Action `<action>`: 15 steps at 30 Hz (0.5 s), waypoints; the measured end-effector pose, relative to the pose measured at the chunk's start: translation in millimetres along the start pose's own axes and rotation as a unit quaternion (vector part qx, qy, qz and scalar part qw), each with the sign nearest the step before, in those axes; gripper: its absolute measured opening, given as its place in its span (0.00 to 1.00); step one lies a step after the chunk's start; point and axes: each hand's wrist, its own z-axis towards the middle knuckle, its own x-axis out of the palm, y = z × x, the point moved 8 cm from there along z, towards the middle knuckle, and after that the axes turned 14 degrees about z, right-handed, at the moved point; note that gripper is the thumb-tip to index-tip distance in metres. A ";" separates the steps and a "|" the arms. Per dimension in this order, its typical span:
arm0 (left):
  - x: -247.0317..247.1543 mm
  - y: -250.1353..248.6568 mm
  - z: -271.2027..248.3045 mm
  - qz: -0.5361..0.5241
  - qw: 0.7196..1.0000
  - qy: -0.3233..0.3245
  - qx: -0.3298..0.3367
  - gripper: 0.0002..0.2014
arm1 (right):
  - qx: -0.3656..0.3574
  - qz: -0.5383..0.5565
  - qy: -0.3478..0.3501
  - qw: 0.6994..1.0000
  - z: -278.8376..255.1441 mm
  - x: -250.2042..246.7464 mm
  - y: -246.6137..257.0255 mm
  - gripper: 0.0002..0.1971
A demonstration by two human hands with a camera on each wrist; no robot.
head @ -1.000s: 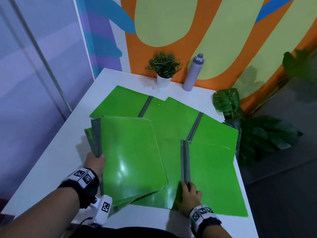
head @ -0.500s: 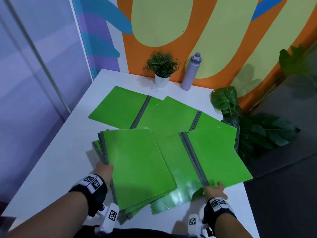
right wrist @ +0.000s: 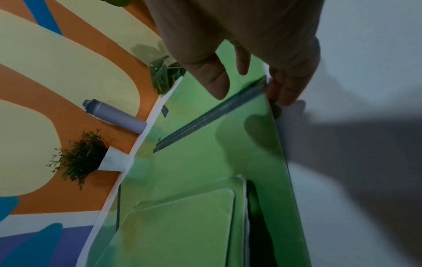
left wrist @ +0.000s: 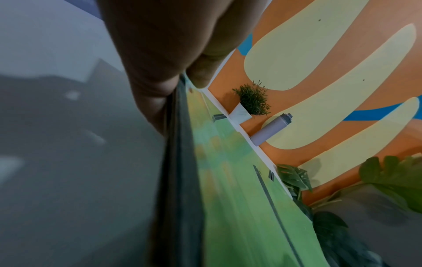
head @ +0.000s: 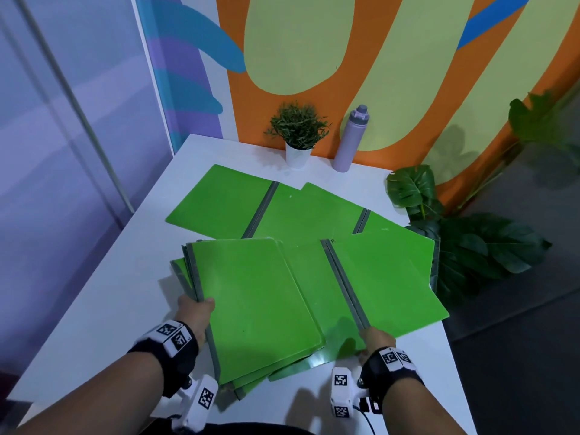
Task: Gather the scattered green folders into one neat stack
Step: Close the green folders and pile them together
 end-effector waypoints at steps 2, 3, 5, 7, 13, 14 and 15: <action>-3.0 -0.5 -5.9 0.018 1.000 -0.005 0.011 0.44 | 0.007 0.042 -0.006 0.999 -2.6 3.3 -2.0 0.24; -5.6 -3.8 -9.5 0.034 0.999 -0.011 0.028 0.48 | -0.009 0.061 -0.009 0.998 -6.2 4.7 4.3 0.24; -11.6 -17.2 -20.4 0.062 0.995 -0.022 0.077 0.50 | -0.061 0.075 -0.029 0.995 -17.4 1.4 25.6 0.21; -17.2 -33.1 -31.2 0.065 0.990 -0.024 0.119 0.45 | -0.136 0.108 -0.054 0.983 -34.4 -4.4 54.7 0.18; -36.0 -58.0 -41.3 0.030 0.988 -0.049 0.143 0.23 | -0.318 0.295 -0.059 0.899 -102.6 -18.4 149.2 0.13; -38.0 -62.2 -42.6 0.017 0.988 -0.053 0.143 0.23 | -0.363 0.314 -0.048 0.876 -118.0 -18.3 165.8 0.14; -38.4 -68.1 -45.8 0.013 0.988 -0.049 0.148 0.23 | -0.402 0.330 -0.028 0.854 -132.7 -15.9 179.3 0.15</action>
